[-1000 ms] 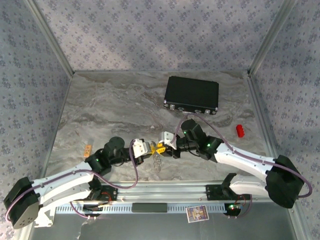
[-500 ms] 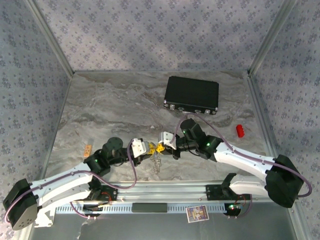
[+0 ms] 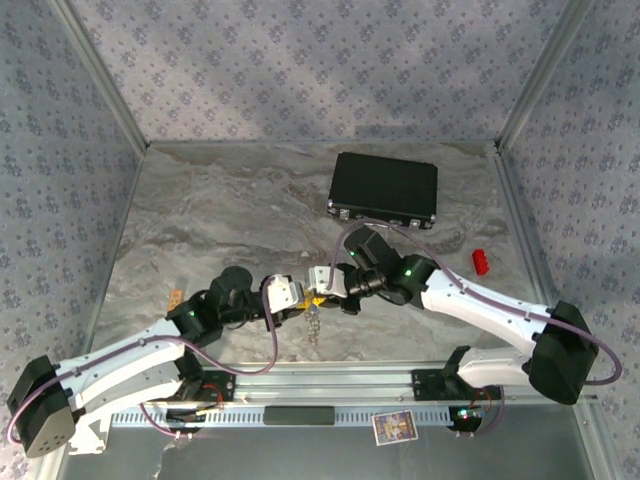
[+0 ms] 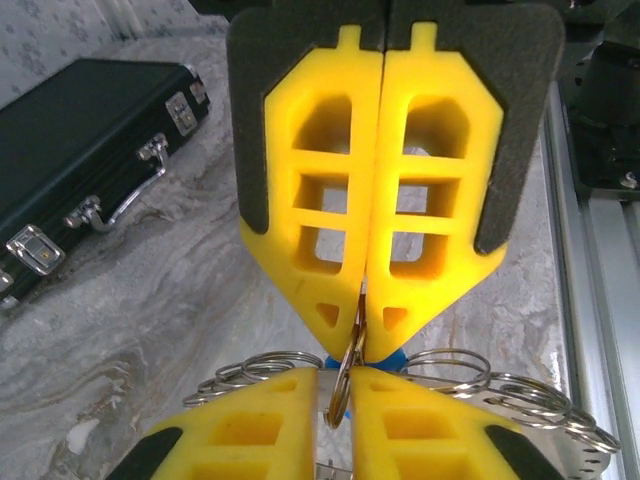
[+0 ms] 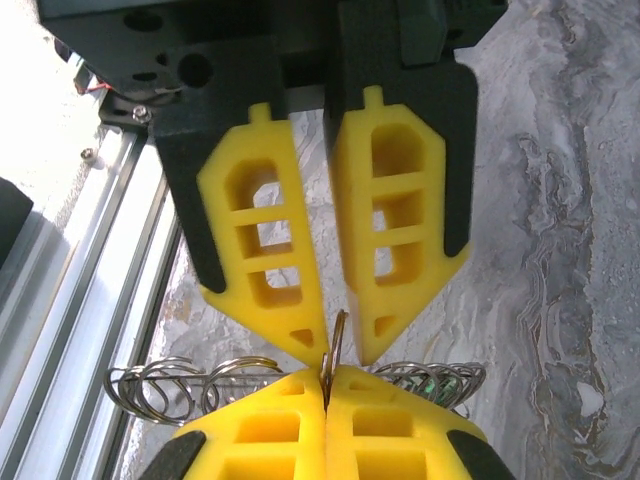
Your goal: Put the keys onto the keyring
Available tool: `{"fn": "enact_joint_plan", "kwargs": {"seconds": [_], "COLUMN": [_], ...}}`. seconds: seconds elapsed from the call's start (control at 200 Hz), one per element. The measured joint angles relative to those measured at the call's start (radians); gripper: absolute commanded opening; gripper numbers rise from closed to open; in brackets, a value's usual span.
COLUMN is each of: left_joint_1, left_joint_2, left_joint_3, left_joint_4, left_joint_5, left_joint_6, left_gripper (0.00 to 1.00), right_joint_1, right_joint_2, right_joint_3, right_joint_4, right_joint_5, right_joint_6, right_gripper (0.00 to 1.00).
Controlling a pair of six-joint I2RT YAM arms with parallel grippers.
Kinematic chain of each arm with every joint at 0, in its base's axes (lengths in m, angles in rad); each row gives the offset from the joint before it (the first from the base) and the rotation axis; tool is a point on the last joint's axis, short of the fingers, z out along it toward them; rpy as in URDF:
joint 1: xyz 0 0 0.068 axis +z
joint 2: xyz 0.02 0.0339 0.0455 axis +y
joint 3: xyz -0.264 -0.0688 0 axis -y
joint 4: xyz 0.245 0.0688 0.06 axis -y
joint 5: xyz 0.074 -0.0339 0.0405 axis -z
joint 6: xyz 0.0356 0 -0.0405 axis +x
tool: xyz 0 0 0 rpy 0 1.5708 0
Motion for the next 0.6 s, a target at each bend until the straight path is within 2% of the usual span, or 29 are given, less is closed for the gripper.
{"fn": "enact_joint_plan", "kwargs": {"seconds": [0.06,0.125,0.21,0.405,0.6], "left_joint_1": [0.000,0.000,0.000,0.000,0.000], "left_joint_2": [0.003,0.002,0.002,-0.026,-0.029], "left_joint_3": [0.006,0.008,0.008,-0.022,-0.054], "left_joint_4": [-0.012,-0.021,-0.021,0.042,0.097], "left_joint_5": [0.003,0.011,0.013,0.011,0.009], "left_joint_6": [0.002,0.008,0.012,-0.014,-0.037], "left_gripper": [0.00,0.00,0.00,0.00,0.00], "right_joint_1": [0.003,0.003,-0.005,-0.063,-0.059], "right_joint_2": [0.006,0.006,-0.008,-0.124,-0.156], "right_joint_3": [0.010,0.010,-0.011,-0.159,-0.236], "right_joint_4": [-0.016,-0.018,0.018,0.162,0.261], "right_joint_5": [0.009,0.011,-0.006,-0.037,-0.034], "right_joint_6": [-0.012,-0.012,0.011,0.147,0.253], "right_gripper": [0.00,0.23,0.35,0.37,0.35]}}
